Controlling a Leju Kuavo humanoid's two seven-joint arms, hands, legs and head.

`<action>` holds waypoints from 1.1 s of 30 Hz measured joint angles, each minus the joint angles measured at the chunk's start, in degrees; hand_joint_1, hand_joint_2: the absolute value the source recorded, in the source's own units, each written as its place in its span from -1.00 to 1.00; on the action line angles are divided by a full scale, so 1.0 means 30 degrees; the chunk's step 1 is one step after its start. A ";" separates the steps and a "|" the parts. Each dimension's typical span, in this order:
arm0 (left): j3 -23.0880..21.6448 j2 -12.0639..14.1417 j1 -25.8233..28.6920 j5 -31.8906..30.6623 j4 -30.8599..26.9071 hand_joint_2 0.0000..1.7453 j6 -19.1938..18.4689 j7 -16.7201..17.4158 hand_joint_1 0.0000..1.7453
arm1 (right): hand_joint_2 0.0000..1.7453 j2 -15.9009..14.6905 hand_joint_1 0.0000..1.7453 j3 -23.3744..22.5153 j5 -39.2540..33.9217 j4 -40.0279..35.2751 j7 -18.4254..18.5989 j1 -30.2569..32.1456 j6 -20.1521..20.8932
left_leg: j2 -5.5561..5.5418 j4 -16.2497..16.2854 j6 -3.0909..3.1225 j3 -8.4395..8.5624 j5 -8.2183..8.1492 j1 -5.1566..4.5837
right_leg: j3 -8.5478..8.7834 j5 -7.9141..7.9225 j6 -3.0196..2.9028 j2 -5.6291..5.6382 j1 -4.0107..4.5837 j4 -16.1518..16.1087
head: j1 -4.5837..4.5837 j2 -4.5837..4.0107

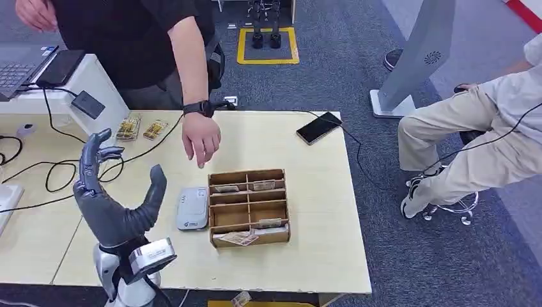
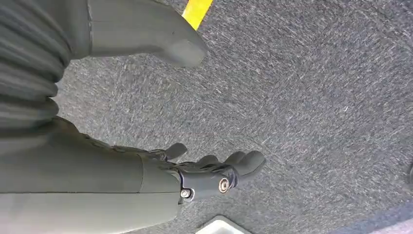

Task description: Pass the card to the sensor for recognition and then transmit it.

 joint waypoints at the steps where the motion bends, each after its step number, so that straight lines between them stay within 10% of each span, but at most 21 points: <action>1: 0.0000 0.0022 0.0074 -0.0036 0.0044 1.00 0.0000 0.0007 -1.00 | 1.00 0.0000 -1.00 -0.0029 -0.0007 0.0007 0.0000 -0.0004 0.0000 | -0.0002 0.0000 0.0000 0.0000 0.0000 -0.0001 | 0.0001 0.0000 0.0000 -0.0001 -0.0001 0.0000 | -0.0001 0.0000; 18: 0.0000 0.0065 0.0780 -0.0843 0.0473 1.00 0.0000 0.0341 -1.00 | 1.00 -0.0007 -1.00 -0.0197 -0.0029 0.0095 0.0110 -0.0080 0.0000 | 0.0003 0.0000 0.0000 0.0003 0.0000 0.0000 | -0.0006 0.0001 0.0000 0.0000 0.0001 0.0000 | -0.0001 0.0000; 33: -0.2354 0.1785 0.0780 -0.5945 0.3038 1.00 -0.1100 0.4153 -1.00 | 1.00 -0.0233 -1.00 0.0095 -0.0896 0.0291 0.0284 -0.0084 0.0015 | 0.0005 0.0000 0.0000 0.0004 0.0000 -0.0001 | -0.0009 0.0002 0.0000 0.0001 0.0000 0.0000 | -0.0001 0.0000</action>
